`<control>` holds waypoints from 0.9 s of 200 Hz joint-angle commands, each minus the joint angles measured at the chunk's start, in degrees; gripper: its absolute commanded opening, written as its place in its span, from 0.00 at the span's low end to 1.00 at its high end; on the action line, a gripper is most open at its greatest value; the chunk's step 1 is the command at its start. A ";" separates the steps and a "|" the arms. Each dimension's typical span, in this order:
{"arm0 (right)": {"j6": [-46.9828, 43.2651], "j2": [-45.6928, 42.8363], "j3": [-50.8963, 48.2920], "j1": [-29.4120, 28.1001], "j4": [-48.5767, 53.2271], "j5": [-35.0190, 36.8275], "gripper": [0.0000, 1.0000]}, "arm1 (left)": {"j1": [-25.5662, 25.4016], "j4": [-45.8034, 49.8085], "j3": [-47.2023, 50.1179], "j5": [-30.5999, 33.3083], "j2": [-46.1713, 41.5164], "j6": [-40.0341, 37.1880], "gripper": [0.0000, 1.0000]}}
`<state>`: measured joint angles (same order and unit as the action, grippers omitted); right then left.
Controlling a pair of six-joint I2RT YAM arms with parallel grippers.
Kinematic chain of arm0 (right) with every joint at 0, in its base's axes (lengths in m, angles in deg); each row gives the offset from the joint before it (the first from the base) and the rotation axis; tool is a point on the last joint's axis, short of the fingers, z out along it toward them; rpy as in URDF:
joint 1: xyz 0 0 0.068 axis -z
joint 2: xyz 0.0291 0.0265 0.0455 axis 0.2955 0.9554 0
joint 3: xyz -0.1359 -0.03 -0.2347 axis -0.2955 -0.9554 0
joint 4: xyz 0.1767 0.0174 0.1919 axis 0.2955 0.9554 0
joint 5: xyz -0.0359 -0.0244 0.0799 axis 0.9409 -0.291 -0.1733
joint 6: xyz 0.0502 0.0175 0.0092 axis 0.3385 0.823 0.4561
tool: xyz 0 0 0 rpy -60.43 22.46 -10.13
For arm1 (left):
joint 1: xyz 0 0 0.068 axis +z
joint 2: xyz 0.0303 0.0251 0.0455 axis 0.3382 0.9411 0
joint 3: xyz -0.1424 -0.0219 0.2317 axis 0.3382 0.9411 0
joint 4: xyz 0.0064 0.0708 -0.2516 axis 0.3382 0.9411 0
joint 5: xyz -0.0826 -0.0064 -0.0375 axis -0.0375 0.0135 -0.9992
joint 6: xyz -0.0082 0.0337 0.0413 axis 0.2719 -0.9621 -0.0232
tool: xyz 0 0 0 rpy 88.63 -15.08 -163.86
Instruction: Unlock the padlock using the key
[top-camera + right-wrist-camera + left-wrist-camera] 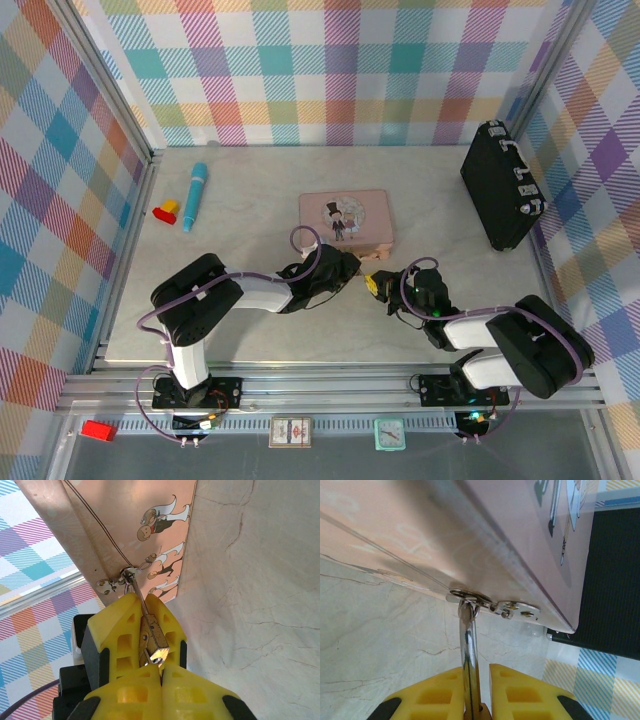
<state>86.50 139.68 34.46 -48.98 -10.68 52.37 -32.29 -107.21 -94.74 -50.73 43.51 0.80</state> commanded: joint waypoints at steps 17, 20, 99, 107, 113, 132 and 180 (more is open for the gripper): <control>-0.03 -3.24 0.19 -1.16 1.98 1.49 0.00 | -1.47 -5.20 -3.48 -2.09 -0.32 1.21 0.00; -0.09 -3.72 0.14 -1.17 2.52 1.58 0.00 | -1.47 -5.28 -3.42 -2.00 -0.28 1.25 0.00; -1.87 -13.39 0.62 -2.13 16.40 4.26 0.00 | -1.56 -5.25 -3.56 -1.67 -0.47 1.23 0.00; -1.64 -12.70 0.58 -2.08 15.68 4.08 0.00 | -1.56 -5.19 -3.58 -1.47 -0.45 1.26 0.00; -1.43 -12.13 0.50 -2.13 14.94 3.94 0.00 | -1.65 -5.15 -3.66 -1.51 -0.45 1.26 0.00; -1.03 -10.48 0.58 -2.13 13.07 3.46 0.00 | -1.73 -5.20 -3.68 -1.40 -0.47 1.31 0.00; -1.09 -8.36 1.33 -2.31 11.24 3.25 0.00 | -2.07 -5.29 -3.90 -1.41 -0.27 1.41 0.00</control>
<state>85.64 130.46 34.46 -50.92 3.05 55.75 -32.66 -106.09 -95.49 -50.69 43.70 0.85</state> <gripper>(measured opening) 0.063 0.149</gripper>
